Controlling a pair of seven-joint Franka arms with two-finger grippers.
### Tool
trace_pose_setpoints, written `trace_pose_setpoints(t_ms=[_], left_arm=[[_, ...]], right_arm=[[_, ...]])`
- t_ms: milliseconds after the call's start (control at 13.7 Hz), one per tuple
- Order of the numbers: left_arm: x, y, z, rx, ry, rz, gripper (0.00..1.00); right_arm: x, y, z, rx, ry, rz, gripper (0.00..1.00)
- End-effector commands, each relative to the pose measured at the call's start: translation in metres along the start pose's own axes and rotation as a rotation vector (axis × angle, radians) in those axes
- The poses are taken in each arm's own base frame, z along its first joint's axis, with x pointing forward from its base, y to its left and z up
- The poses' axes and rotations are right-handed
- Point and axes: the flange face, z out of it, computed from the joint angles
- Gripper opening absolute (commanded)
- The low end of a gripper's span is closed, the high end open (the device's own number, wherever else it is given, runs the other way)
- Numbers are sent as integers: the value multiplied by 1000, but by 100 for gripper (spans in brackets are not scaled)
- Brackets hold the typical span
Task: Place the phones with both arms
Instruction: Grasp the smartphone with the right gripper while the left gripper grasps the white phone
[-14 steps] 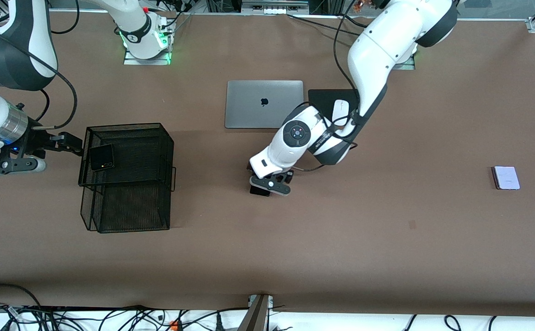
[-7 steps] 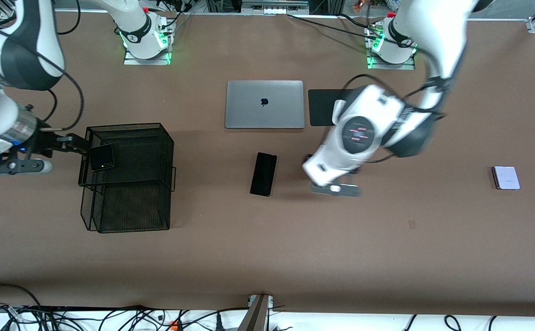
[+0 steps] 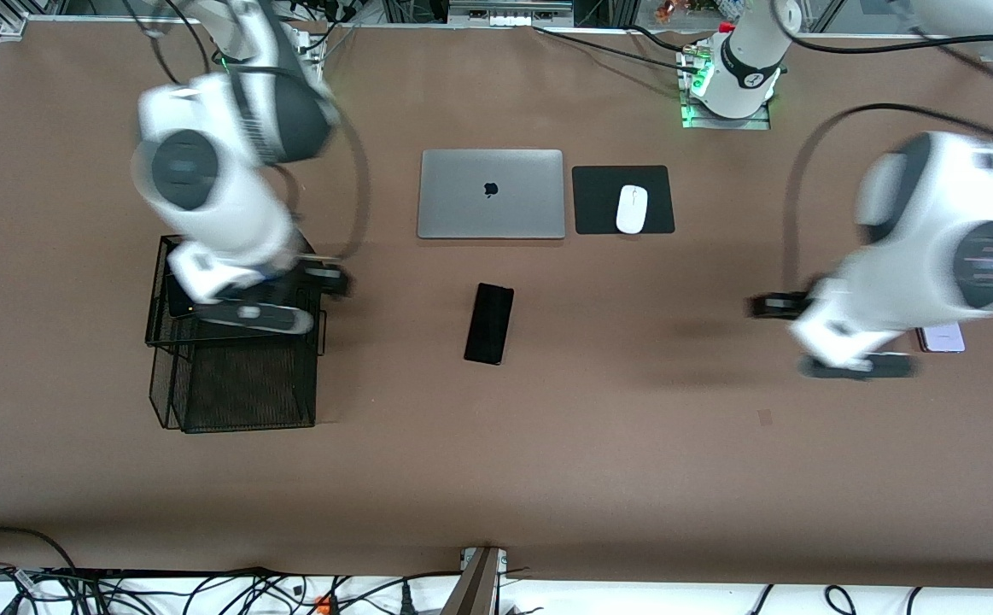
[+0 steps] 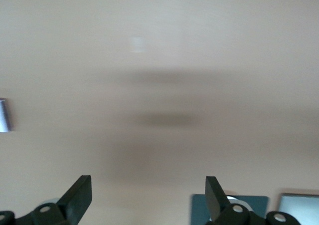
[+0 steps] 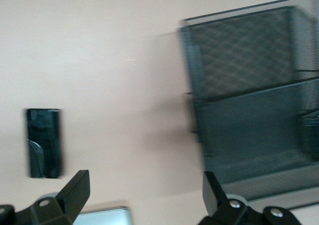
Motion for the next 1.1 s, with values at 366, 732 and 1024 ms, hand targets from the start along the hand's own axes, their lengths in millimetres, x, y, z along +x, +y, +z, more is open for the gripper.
trace_pose_setpoints(t_ms=[366,732,1024], left_arm=[[6,-257,115,11,122,22,100],[-12,-332,209,-4,109,101,100],[-14,-368,278,-46,123,125,100]], right_arm=[[-64,-181,100,98,48,125,100],[-77,-195,177,47,19,156,100],[-85,-201,210,33,17,152,100]])
